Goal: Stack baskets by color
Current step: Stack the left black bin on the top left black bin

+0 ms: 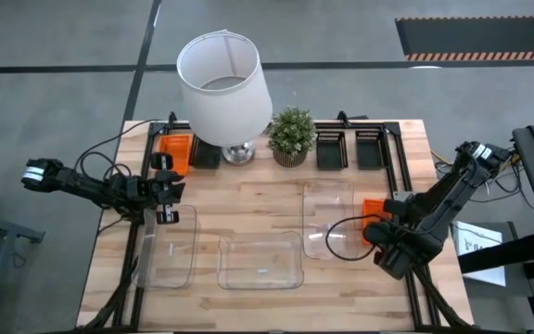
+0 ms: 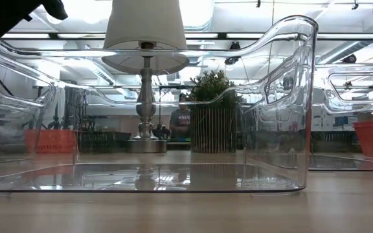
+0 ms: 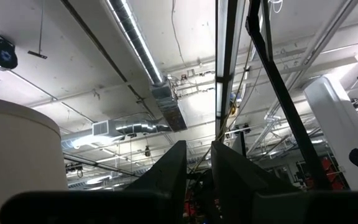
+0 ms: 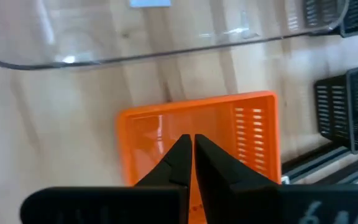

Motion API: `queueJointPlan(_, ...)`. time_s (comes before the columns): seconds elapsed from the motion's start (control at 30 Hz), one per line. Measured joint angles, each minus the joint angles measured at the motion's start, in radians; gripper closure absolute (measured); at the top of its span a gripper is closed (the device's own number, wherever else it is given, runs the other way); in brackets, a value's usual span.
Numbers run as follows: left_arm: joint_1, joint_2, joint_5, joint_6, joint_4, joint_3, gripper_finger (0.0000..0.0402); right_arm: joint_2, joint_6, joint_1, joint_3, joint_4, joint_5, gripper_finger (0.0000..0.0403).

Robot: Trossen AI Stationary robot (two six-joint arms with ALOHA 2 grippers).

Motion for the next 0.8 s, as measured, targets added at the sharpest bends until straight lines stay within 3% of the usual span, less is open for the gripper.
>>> queueJointPlan(0.23,0.0,0.005,0.0,0.0,-0.003,0.0,0.0343,0.0,0.014,-0.026,-0.109,-0.001,0.099,0.0394)
queueJointPlan(0.8,0.0,0.005,0.0,-0.002,-0.003,0.0,0.0343,0.0,-0.082,-0.187,-0.254,0.135,0.118,0.0394)
